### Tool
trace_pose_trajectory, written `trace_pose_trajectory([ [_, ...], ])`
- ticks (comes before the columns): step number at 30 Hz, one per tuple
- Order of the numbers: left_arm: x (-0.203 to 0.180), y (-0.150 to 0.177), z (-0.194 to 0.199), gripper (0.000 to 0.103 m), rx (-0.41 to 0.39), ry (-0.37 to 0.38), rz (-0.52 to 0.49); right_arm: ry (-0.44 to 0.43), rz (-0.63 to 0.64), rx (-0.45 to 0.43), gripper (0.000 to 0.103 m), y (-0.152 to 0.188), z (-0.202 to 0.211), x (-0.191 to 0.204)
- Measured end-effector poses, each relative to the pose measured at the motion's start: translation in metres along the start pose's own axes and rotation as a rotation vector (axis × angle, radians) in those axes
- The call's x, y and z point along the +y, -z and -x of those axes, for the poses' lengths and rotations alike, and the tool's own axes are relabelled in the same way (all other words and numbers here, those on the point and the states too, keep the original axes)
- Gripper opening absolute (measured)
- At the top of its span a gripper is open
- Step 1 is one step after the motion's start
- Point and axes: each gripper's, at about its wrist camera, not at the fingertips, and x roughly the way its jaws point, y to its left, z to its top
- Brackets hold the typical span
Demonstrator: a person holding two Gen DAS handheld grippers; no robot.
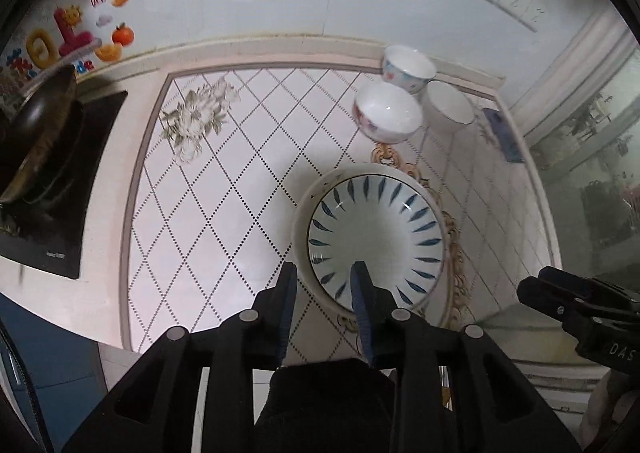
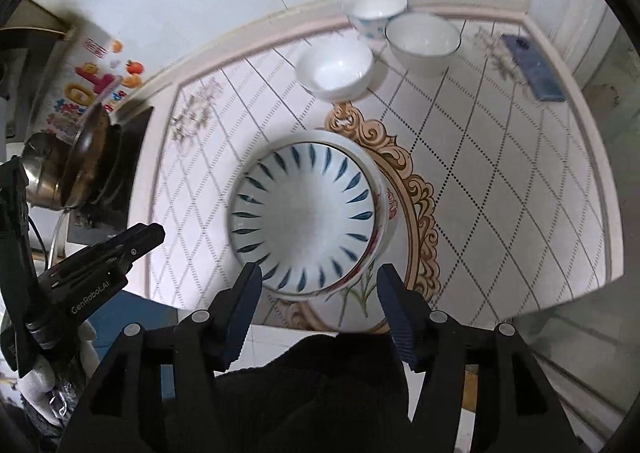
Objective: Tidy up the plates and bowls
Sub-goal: 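Carry the plate stack with both tools and set it on the flower mat, then open both tools and move them toward the white bowls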
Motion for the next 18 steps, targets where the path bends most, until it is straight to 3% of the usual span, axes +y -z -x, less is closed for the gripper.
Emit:
trace_pose_trajectory([
  [9,-0.001,0.015,0.035,0.026,0.008,0.052,-0.031,0.001,-0.004,-0.049,0.064,0.036,0.049,0.028],
  [13,-0.002,0.009,0.035,0.026,-0.005,0.06,-0.014,-0.014,-0.026,-0.059,0.065,0.036,0.054,0.023],
  [18,-0.005,-0.018,0.014,0.032,-0.027,0.052,0.02,-0.059,-0.081,-0.053,0.069,0.011,0.041,0.0],
])
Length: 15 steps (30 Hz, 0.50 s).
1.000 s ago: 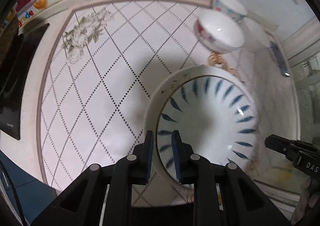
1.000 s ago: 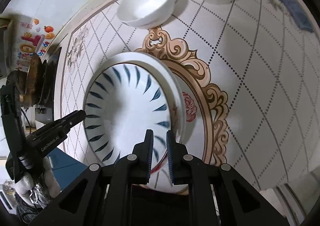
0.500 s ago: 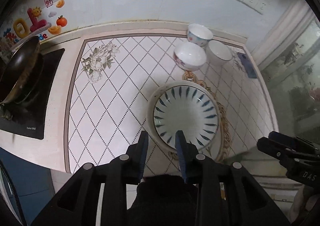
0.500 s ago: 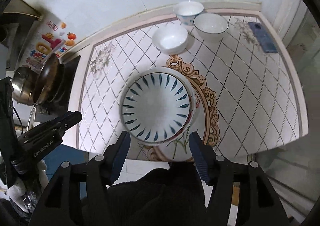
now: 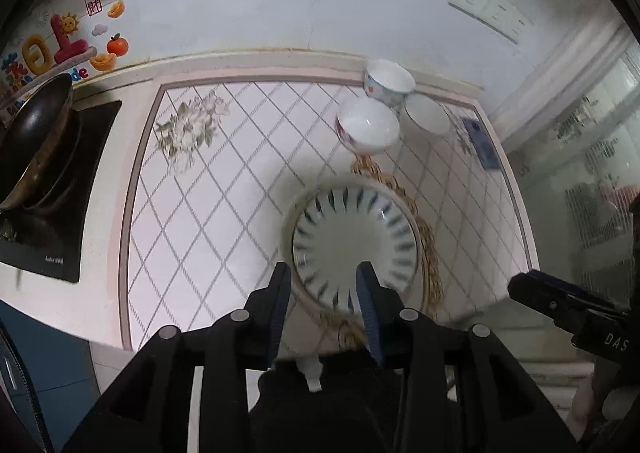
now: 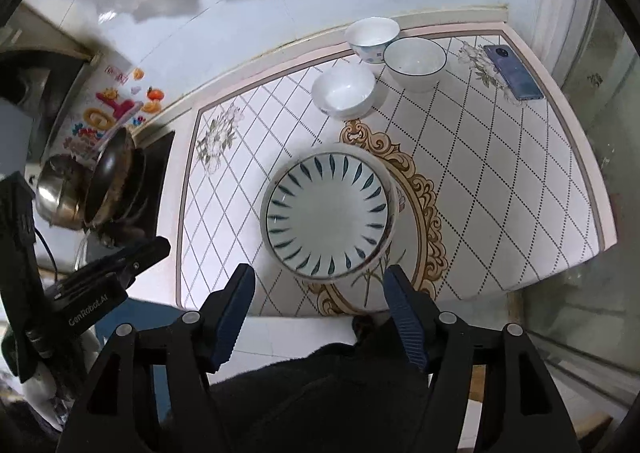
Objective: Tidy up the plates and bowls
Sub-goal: 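Open both tools and move them toward the white bowls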
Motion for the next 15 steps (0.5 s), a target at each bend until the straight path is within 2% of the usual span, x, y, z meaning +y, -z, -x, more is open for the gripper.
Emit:
trace_pose_trajectory([
  [4,-0.006,-0.035,-0.029,0.032,-0.022,-0.037,0.025,-0.002,-0.016,-0.012,0.069,-0.042,-0.023,-0.022],
  [7,-0.011,-0.07,-0.063,0.032,-0.01,-0.065,0.045,-0.008,-0.038,-0.02,0.069,-0.081,-0.047,-0.043],
  [10,-0.011,-0.105,-0.104,0.032,0.035,-0.061,0.082,-0.02,-0.05,-0.013,0.069,-0.123,-0.078,-0.063],
  [15,-0.009,-0.146,-0.178,0.032,0.141,-0.027,0.165,-0.071,-0.052,0.063,0.069,-0.186,-0.143,-0.086],
])
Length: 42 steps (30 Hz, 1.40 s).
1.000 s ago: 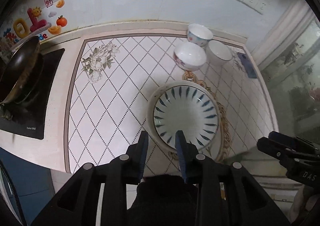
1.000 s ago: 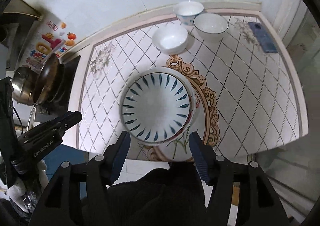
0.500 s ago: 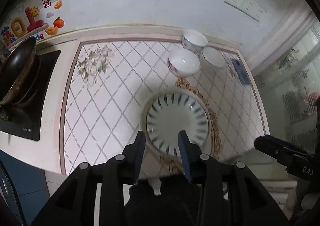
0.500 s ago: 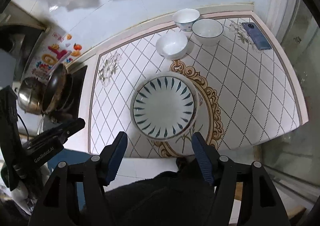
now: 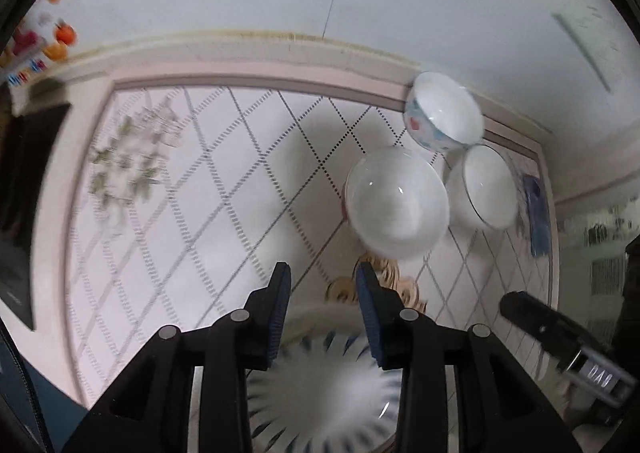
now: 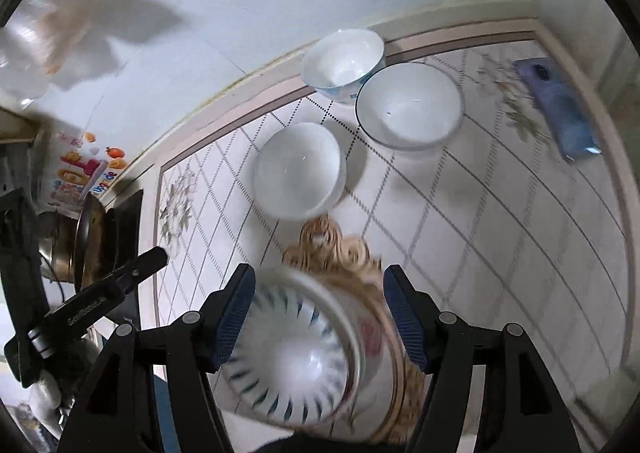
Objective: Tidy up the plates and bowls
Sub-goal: 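Open both tools and move them toward the white bowls, then grasp a white bowl rim with the left tool while the right tool grasps it too, lift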
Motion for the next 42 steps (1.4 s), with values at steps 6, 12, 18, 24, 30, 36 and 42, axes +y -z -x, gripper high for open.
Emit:
trace_pose_trajectory([
  [6,-0.01,-0.031,-0.059,0.032,0.076,0.003,0.045,-0.02,0.024,0.074,0.068,-0.049,-0.064,-0.013],
  [12,-0.022,-0.044,-0.09,0.032,0.135,-0.021,0.022,-0.045,0.023,0.117,0.06,-0.073,-0.103,-0.019],
  [18,-0.026,-0.05,-0.101,0.031,0.149,-0.048,0.001,-0.067,0.018,0.153,0.041,-0.075,-0.13,-0.016],
  [24,-0.027,-0.049,-0.103,0.021,0.135,-0.052,0.008,-0.045,0.042,0.153,0.029,-0.077,-0.143,-0.009],
  [30,-0.031,-0.047,-0.104,0.017,0.114,-0.085,-0.011,-0.017,0.078,0.146,0.019,-0.077,-0.145,-0.007],
  [36,-0.033,-0.039,-0.087,0.017,0.097,-0.093,-0.042,-0.02,0.078,0.142,0.019,-0.073,-0.14,-0.007],
  [42,-0.048,-0.023,-0.056,0.017,0.057,-0.081,-0.072,-0.037,0.096,0.131,0.019,-0.06,-0.114,-0.009],
])
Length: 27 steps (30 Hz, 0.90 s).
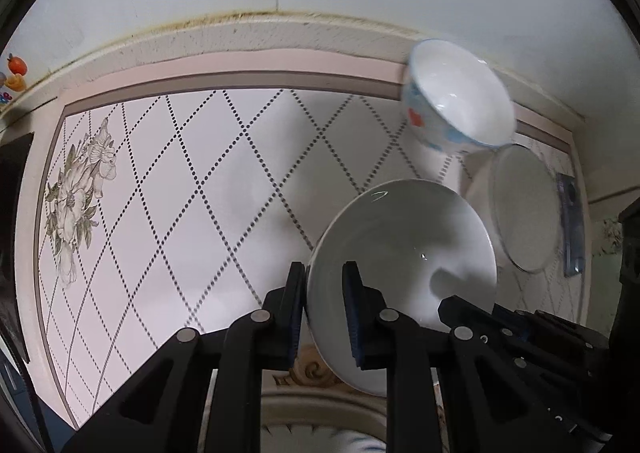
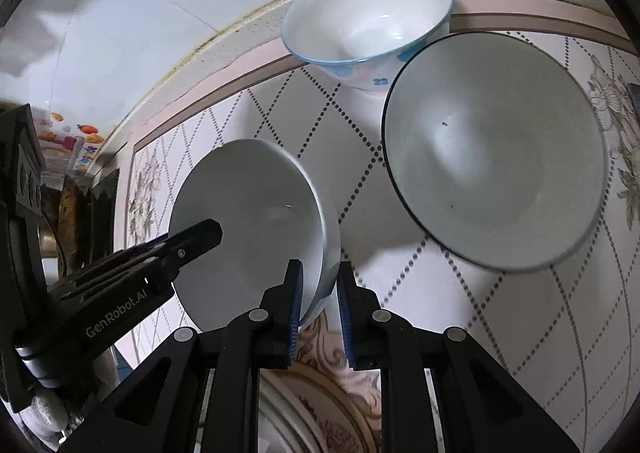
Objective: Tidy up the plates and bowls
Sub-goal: 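Grasp a white bowl rim with the left tool while the right tool grasps it too, lift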
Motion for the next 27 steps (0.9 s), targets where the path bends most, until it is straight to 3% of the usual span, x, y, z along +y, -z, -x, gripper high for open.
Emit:
trace_pose_trajectory([
  [12,-0.059,0.054,0.053,0.017,-0.033,0.111,-0.098,0.023,0.007,-0.014,0.019,0.072,0.08,-0.028],
  [18,-0.09,0.08,0.035,0.017,0.012,0.144,-0.147,0.053,-0.036,-0.005,0.019,0.117,0.1,-0.062],
  [27,-0.129,0.113,-0.003,0.017,0.095,0.128,-0.23,0.063,-0.139,0.045,0.019,0.163,0.087,-0.12],
])
